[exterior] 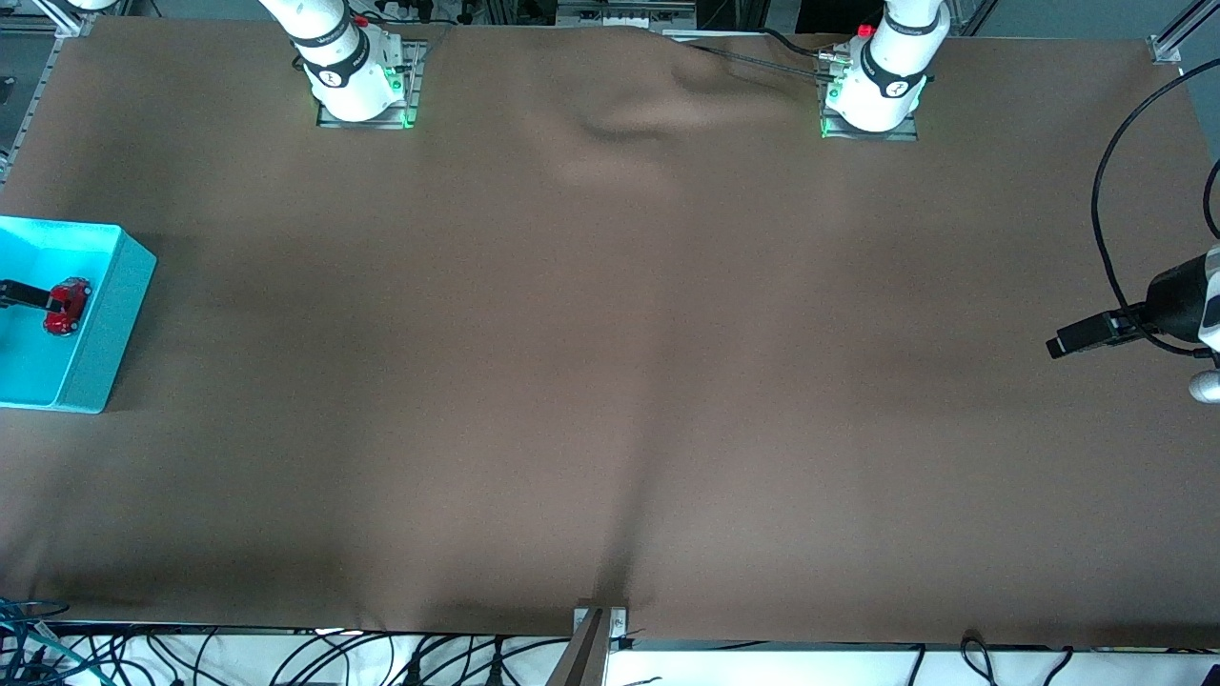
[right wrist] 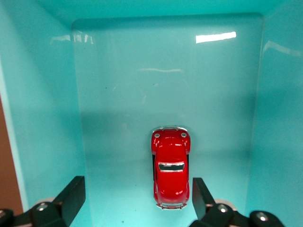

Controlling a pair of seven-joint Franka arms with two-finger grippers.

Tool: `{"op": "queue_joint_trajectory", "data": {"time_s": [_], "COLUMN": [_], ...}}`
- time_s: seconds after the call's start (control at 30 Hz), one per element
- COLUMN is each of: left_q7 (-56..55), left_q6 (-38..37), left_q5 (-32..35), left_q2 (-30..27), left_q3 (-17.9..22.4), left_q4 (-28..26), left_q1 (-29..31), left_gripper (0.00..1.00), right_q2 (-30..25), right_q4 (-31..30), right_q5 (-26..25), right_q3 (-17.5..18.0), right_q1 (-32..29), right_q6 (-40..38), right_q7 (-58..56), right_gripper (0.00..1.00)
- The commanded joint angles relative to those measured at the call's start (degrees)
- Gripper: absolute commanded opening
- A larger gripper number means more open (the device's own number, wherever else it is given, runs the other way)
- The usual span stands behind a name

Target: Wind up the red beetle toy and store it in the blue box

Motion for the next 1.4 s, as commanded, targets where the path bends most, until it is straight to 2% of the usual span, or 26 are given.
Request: {"op": "queue_joint_trajectory", "data": {"time_s": [0.0,0.17,0.3,0.5,0.63,0.73,0.87,1.37], "left_q7": [1.1,0.9,0.8,0.8,1.0,1.0,1.1,1.2], "left_q6": [-1.1,-1.1,-1.1,-1.1,-1.1,-1.3,-1.8,-1.3], "left_q5": [-0.4,-0.5,-0.3,-0.1,-0.1,-0.1,-0.2,-0.6], "left_q2": [-1.0,-1.0,-1.0,-0.9,-1.0,-0.9,-0.9,0.0], "left_q3": [-0.5,-0.6,-0.5,1.6,2.3,4.4,8.2,8.3], "left_q4": [0.4,0.4,1.6,3.4,3.4,3.2,2.9,0.8], "left_q1": [0.0,-0.7,-1.1,-3.7,-4.4,-5.9,-8.7,-8.7], "left_gripper": [1.0,1.0,1.0,1.0,1.0,1.0,1.0,1.0], "right_q2": [-2.0,-3.8,-5.8,-8.9,-11.3,-13.6,-16.3,-25.2], "right_q4": [0.4,0.4,0.4,0.4,0.4,0.4,0.4,0.4], "right_q5": [-1.1,-5.1,-6.1,-7.1,-10.5,-12.7,-13.0,-13.2], "right_q3": [0.2,0.3,0.2,0.0,0.0,0.2,0.3,0.5], "right_q1": [0.7,2.3,3.6,5.6,7.7,8.6,10.1,12.2], "right_q6": [-2.6,-4.0,-6.7,-11.1,-14.0,-17.0,-20.8,-30.8], "right_q7": [3.6,5.9,5.9,8.5,12.6,14.8,17.4,17.8], "right_gripper": [1.0,1.0,1.0,1.0,1.0,1.0,1.0,1.0]}}
